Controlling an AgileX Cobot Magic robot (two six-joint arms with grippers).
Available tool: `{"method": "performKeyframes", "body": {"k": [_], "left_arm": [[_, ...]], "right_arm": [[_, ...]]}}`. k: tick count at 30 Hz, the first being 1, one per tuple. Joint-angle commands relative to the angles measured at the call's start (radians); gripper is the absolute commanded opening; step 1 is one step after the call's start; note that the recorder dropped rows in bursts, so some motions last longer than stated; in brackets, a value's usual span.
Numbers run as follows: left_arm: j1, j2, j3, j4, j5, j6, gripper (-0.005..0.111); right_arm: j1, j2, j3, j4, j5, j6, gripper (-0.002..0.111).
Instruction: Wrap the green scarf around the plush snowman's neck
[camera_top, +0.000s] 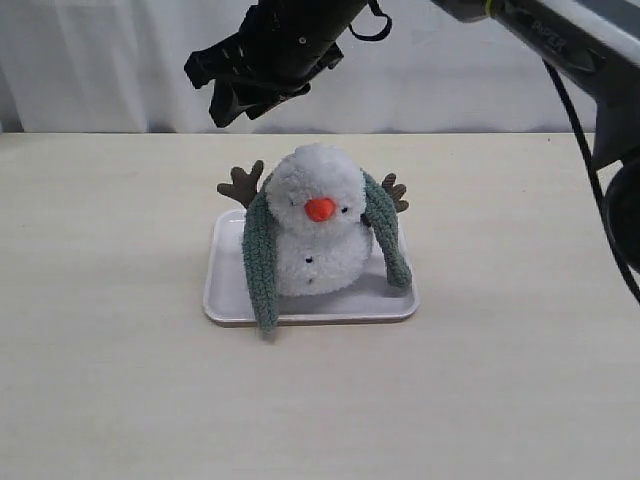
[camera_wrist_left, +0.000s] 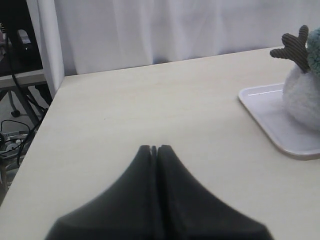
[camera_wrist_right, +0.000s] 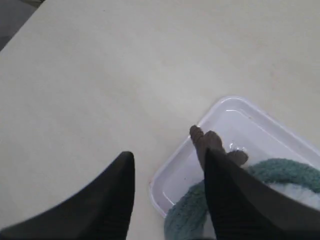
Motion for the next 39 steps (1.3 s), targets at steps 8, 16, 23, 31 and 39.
{"method": "performKeyframes", "body": {"k": [8, 16, 23, 31, 39], "left_arm": [[0.003, -0.002, 0.003, -0.003, -0.011, -0.002, 0.0], [0.003, -0.002, 0.003, -0.003, -0.011, -0.002, 0.0], [0.003, -0.002, 0.003, -0.003, -0.011, -0.002, 0.0], [0.003, -0.002, 0.003, -0.003, -0.011, -0.002, 0.0], [0.003, -0.002, 0.003, -0.003, -0.011, -0.002, 0.0]], "right_arm": [[0.306, -0.16, 0.423, -0.617, -0.026, 0.375, 0.045], [0.321, -0.298, 0.876, -0.436, -0.541, 0.505, 0.059], [0.329, -0.226, 0.925, -0.54, -0.538, 0.642, 0.066], [0.327, -0.151, 0.926, -0.703, -0.627, 0.816, 0.064], [0.322, -0.093, 0.926, -0.989, -0.606, 1.078, 0.043]]}}
